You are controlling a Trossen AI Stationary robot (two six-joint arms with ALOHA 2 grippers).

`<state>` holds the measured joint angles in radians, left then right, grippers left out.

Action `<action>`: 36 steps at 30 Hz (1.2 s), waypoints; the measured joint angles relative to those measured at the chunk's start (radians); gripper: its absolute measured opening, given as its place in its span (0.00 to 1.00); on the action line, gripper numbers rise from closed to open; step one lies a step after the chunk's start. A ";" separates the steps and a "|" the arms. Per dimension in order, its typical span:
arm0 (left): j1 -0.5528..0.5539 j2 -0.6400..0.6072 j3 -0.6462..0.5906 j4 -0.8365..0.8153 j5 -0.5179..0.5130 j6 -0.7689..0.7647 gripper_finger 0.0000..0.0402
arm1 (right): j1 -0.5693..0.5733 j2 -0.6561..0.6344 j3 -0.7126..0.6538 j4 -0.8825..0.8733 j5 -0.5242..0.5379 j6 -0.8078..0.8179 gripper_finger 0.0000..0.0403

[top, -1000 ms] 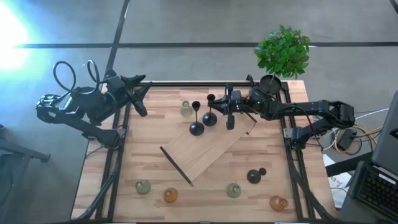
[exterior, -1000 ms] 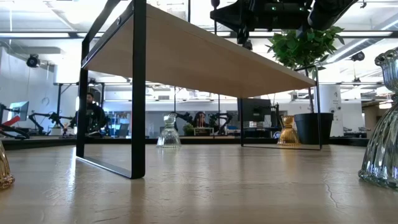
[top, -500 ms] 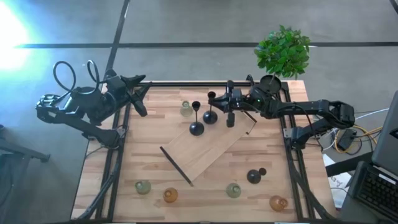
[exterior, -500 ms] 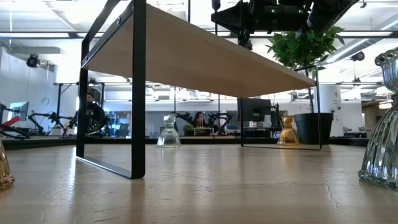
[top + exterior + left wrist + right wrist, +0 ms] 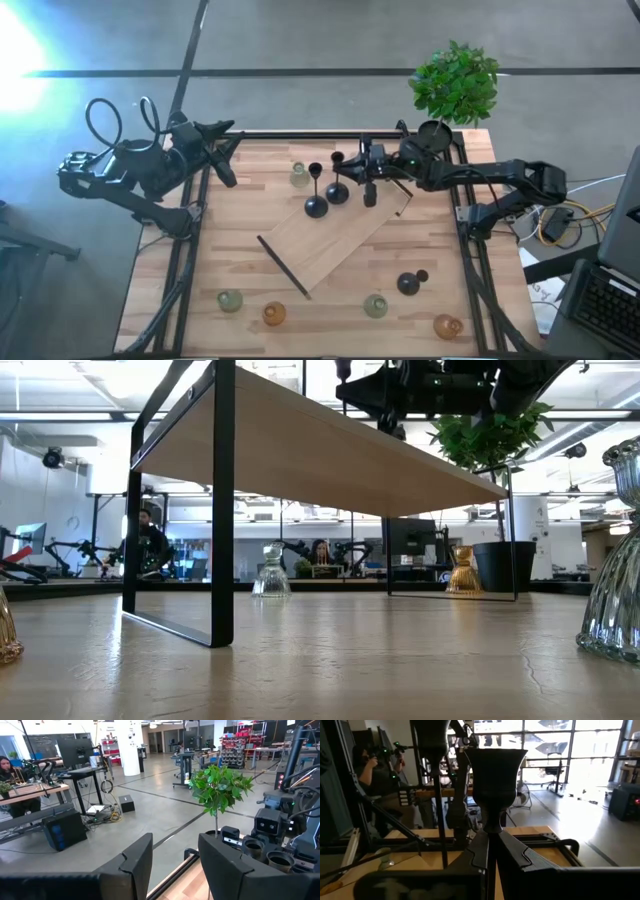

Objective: Pick & Place candle stick holders
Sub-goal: Put the top black candle holder on the shelf

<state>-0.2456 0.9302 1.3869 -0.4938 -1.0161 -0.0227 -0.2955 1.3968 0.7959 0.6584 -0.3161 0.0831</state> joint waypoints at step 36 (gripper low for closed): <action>0.000 0.000 0.000 0.000 0.000 0.001 0.41 | 0.000 0.019 0.000 0.023 0.002 -0.006 0.16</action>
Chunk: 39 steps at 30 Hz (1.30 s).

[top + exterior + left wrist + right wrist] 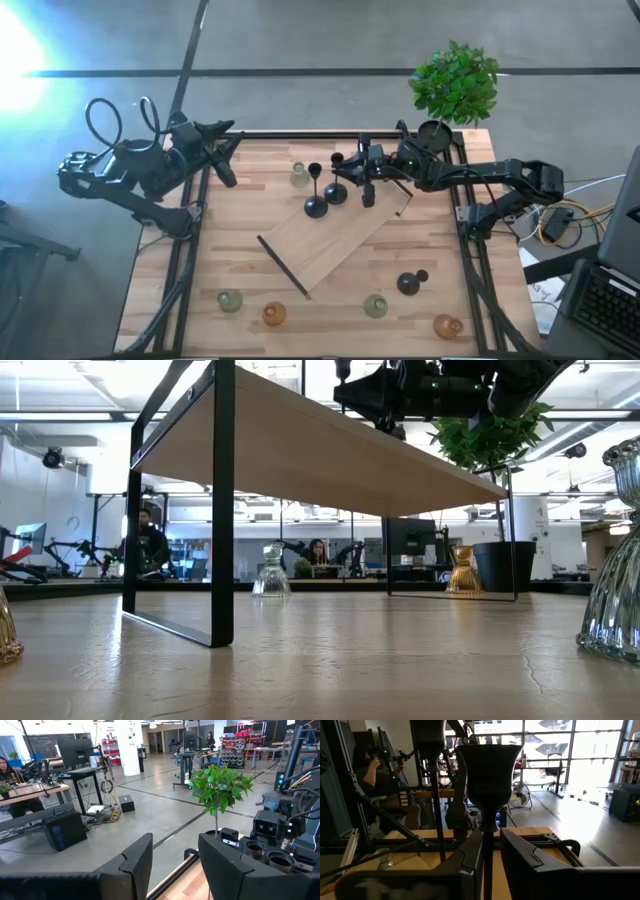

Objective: Pick & Place candle stick holders
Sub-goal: Put the top black candle holder on the shelf, then put the black candle holder on the shelf

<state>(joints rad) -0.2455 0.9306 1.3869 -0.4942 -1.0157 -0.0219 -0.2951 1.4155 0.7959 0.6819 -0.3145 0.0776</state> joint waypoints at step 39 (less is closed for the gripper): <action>0.000 0.000 0.000 0.000 0.000 0.000 0.41 | -0.015 -0.469 0.025 -0.908 0.004 -0.005 0.40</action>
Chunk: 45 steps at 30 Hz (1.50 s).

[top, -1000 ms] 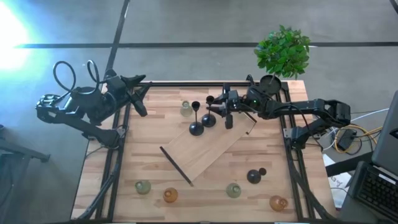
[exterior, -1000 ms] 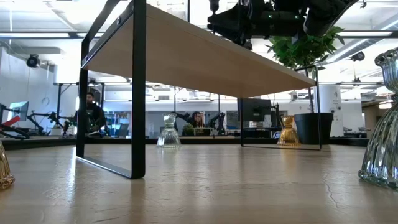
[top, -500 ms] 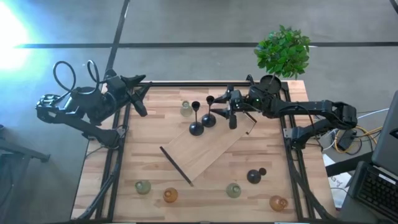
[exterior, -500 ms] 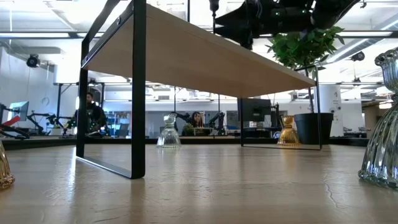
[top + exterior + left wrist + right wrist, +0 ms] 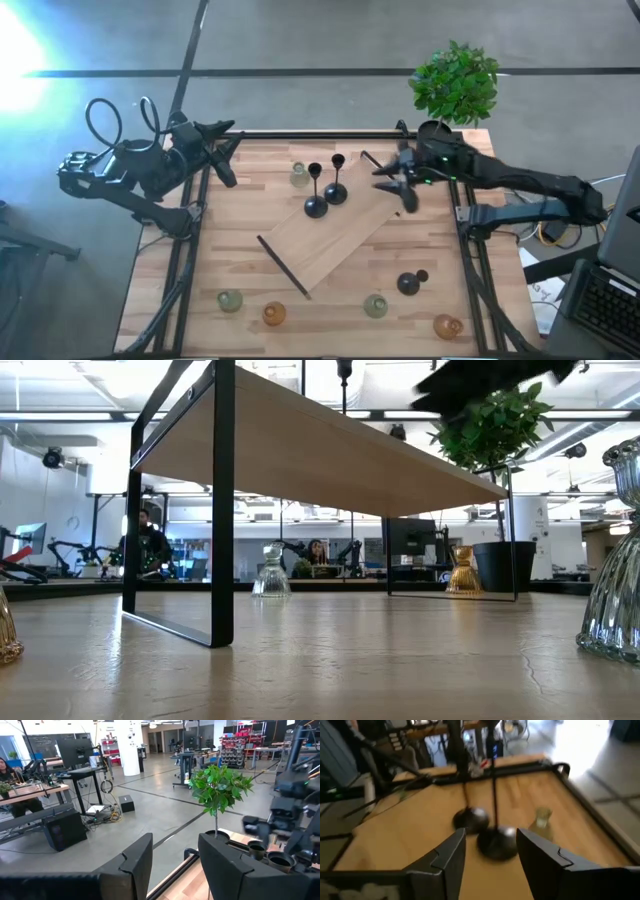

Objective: Pick & Place candle stick holders
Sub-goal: Put the black candle holder on the shelf

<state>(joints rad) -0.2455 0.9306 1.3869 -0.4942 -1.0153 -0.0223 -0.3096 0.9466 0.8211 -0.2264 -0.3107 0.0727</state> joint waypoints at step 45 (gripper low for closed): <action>0.000 0.001 0.000 0.000 0.001 0.057 0.41 | 1.195 -0.044 -0.225 -0.437 0.527 1.011 0.26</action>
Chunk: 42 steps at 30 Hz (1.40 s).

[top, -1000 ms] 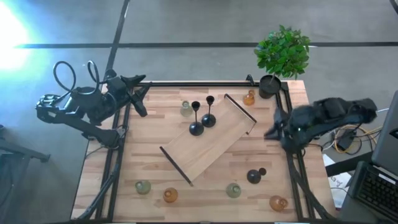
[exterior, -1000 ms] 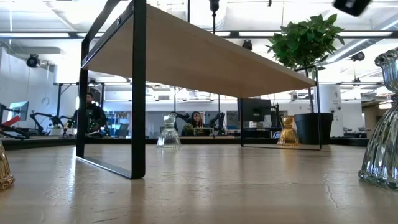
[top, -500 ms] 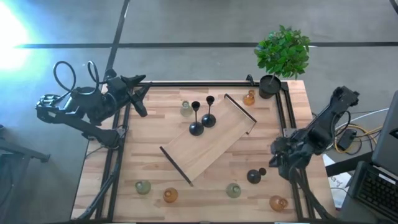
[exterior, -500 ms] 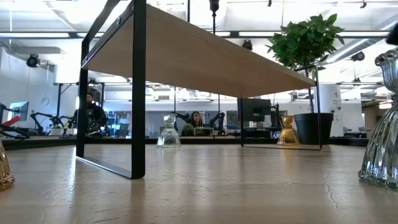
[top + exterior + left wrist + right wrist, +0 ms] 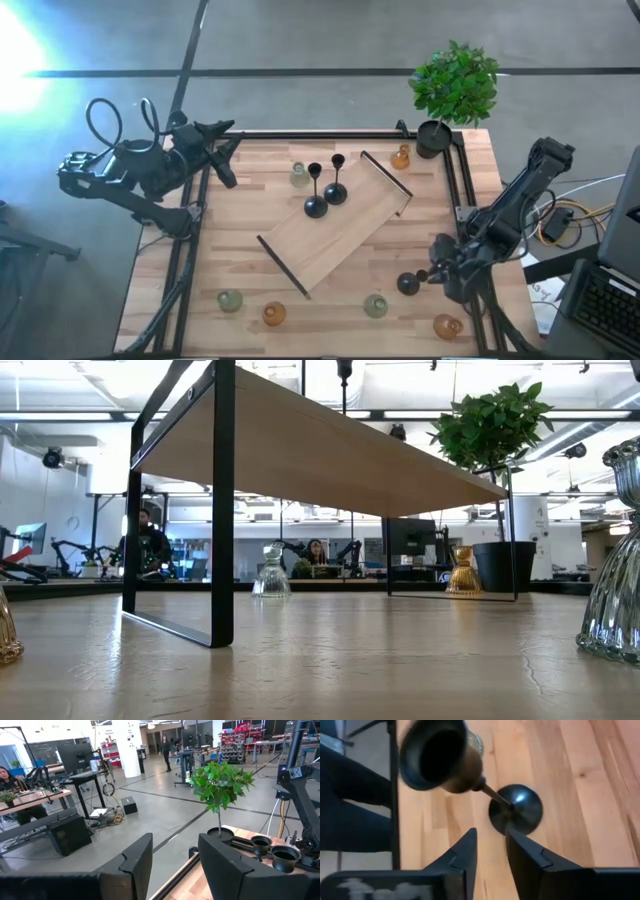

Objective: Pick & Place candle stick holders
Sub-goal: Put the black candle holder on the shelf

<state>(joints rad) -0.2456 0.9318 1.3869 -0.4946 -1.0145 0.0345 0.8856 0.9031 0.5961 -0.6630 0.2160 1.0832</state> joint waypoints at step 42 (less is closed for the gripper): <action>0.000 -0.001 0.000 0.000 0.000 0.019 0.41 | -0.041 0.147 0.009 0.225 0.192 -0.136 0.03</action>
<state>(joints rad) -0.2459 0.9310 1.3869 -0.4946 -1.0149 0.0540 0.8442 1.0498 0.6056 -0.4383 0.4082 0.9469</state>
